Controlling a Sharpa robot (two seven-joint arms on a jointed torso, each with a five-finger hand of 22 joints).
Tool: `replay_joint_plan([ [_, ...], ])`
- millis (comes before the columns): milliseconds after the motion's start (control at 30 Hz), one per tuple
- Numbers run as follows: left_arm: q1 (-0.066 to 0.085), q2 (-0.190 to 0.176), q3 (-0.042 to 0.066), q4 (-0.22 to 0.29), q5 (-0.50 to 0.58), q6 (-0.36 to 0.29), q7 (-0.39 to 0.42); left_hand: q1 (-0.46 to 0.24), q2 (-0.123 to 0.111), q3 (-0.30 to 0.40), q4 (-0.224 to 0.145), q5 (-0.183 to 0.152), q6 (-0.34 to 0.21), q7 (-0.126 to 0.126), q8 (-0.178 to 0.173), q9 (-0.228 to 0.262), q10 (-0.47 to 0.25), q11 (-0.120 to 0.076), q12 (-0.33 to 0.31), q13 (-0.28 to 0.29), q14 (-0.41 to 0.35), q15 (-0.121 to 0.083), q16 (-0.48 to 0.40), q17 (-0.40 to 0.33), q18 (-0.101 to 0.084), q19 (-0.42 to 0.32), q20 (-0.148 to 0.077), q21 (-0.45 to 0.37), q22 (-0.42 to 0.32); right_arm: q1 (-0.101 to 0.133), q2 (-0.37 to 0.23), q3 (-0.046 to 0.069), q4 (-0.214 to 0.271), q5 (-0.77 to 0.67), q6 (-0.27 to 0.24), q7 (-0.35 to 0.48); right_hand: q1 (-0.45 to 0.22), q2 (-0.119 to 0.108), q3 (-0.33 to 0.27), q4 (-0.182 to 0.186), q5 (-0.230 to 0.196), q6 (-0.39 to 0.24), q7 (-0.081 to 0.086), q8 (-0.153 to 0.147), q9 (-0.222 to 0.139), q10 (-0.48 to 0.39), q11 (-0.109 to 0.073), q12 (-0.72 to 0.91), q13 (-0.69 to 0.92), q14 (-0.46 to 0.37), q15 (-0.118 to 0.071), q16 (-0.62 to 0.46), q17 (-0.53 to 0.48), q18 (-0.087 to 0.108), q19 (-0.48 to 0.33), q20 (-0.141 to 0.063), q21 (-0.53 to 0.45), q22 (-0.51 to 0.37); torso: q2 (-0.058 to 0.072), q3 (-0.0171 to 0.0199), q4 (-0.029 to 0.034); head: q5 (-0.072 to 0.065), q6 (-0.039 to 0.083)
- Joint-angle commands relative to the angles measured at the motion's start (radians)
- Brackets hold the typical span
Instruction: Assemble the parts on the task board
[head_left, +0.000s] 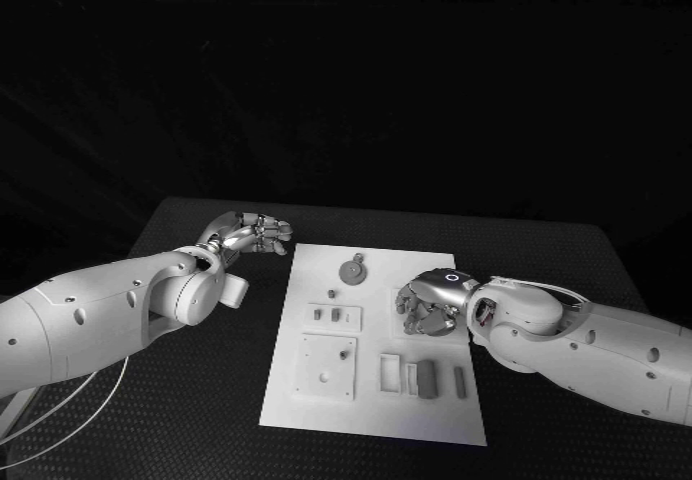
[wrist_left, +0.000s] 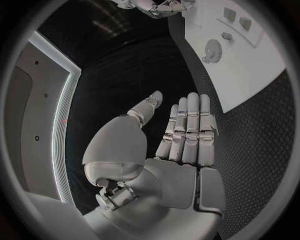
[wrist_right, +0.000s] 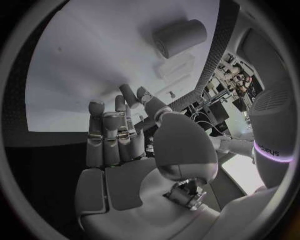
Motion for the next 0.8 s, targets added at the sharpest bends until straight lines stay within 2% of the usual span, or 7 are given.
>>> replay_joint_plan([
  [33,0.001,0.002,0.000,0.000,-0.004,0.016,0.005,-0.001,0.005,-0.007,0.001,-0.003,0.001,0.000,0.006,-0.001,-0.009,0.001,-0.006,-0.001,-0.002,0.000,-0.006,0.001,-0.010,-0.007,0.001,-0.001,-0.001,-0.004,0.000,-0.004,0.000,-0.020,0.014,-0.001,0.001,0.015,-0.007,0.000,0.004,0.011,0.000,0.007,-0.002,0.009,-0.002,0.005,0.003,0.002,-0.010,-0.004,-0.002,0.059,0.005,-0.004,0.002,0.012,0.000,0.0001,0.0013,0.001,-0.001],
  [100,0.001,0.002,0.000,0.000,-0.004,0.016,0.005,-0.001,0.005,-0.007,0.001,-0.003,0.001,0.000,0.006,-0.001,-0.009,0.001,-0.006,-0.001,-0.002,0.000,-0.006,0.001,-0.010,-0.007,0.001,-0.001,-0.001,-0.004,0.000,-0.004,0.000,-0.025,0.013,-0.002,0.010,0.021,-0.002,0.000,0.004,0.015,-0.001,0.008,-0.002,0.012,-0.003,0.006,0.005,0.002,-0.012,-0.004,-0.002,0.059,0.005,-0.005,0.002,0.012,0.000,0.0000,0.0011,0.000,-0.002],
  [167,0.001,0.002,0.000,0.000,-0.004,0.016,0.005,-0.001,0.005,-0.007,0.001,-0.003,0.001,0.000,0.006,-0.001,-0.009,0.001,-0.006,-0.001,-0.002,0.000,-0.006,0.001,-0.010,-0.007,0.001,-0.001,-0.001,-0.004,0.000,-0.004,-0.001,-0.029,0.014,-0.005,0.024,-0.023,0.122,0.036,0.004,0.026,-0.001,0.004,-0.009,0.019,-0.005,0.002,0.011,0.008,-0.010,-0.006,-0.006,0.059,0.015,0.003,-0.002,0.007,-0.001,-0.0003,0.0009,-0.001,-0.002],
  [200,0.001,0.002,0.000,0.000,-0.004,0.017,0.005,-0.001,0.005,-0.007,0.001,-0.003,0.001,0.000,0.006,-0.001,-0.009,0.001,-0.006,-0.001,-0.002,0.000,-0.006,0.001,-0.010,-0.007,0.001,-0.001,-0.001,-0.004,-0.001,-0.004,-0.001,-0.029,0.015,-0.007,0.019,-0.027,0.153,0.035,0.004,0.027,-0.001,0.002,-0.011,0.020,-0.003,0.000,0.013,0.009,-0.013,-0.006,-0.006,0.059,0.018,0.002,0.000,0.009,0.000,-0.0003,0.0007,-0.001,-0.002],
  [433,0.001,0.003,0.000,-0.002,-0.004,0.018,0.005,-0.002,0.005,-0.007,0.001,-0.003,0.001,0.000,0.006,-0.002,-0.009,0.001,-0.006,-0.001,-0.002,0.000,-0.006,0.001,-0.010,-0.007,0.001,-0.001,-0.001,-0.004,-0.002,-0.004,-0.002,-0.035,0.011,-0.008,0.013,0.001,0.195,0.012,0.004,0.033,-0.003,0.003,-0.012,0.024,-0.006,-0.002,0.020,0.010,-0.014,-0.005,-0.007,0.059,0.019,-0.001,0.003,0.013,0.000,0.0004,0.0002,-0.004,0.000],
  [600,0.001,0.005,0.000,-0.002,-0.004,0.020,0.005,-0.002,0.006,-0.007,0.002,-0.003,0.001,0.000,0.006,-0.002,-0.009,0.001,-0.006,-0.001,-0.002,0.000,-0.007,0.001,-0.010,-0.007,0.001,-0.001,-0.001,-0.004,-0.001,-0.004,0.001,-0.035,-0.002,-0.003,0.015,0.036,0.228,0.005,0.004,0.053,-0.010,0.013,-0.007,0.042,-0.013,0.006,0.030,0.014,-0.021,0.000,-0.006,0.059,0.021,-0.002,0.008,0.016,0.000,0.0005,-0.0002,-0.005,-0.001],
  [800,0.001,0.006,0.000,-0.004,-0.004,0.021,0.005,-0.006,0.008,-0.008,0.003,-0.003,0.000,0.000,0.006,-0.002,-0.009,0.001,-0.006,-0.001,-0.002,0.000,-0.007,0.002,-0.010,-0.007,0.001,-0.001,-0.002,-0.004,0.001,-0.004,0.006,-0.041,-0.004,-0.003,-0.003,0.033,0.297,0.011,0.003,0.074,-0.018,0.024,0.000,0.065,-0.023,0.014,0.045,0.022,-0.031,0.004,-0.005,0.059,0.033,-0.007,0.017,0.018,0.000,0.0005,-0.0001,-0.006,-0.002],
])
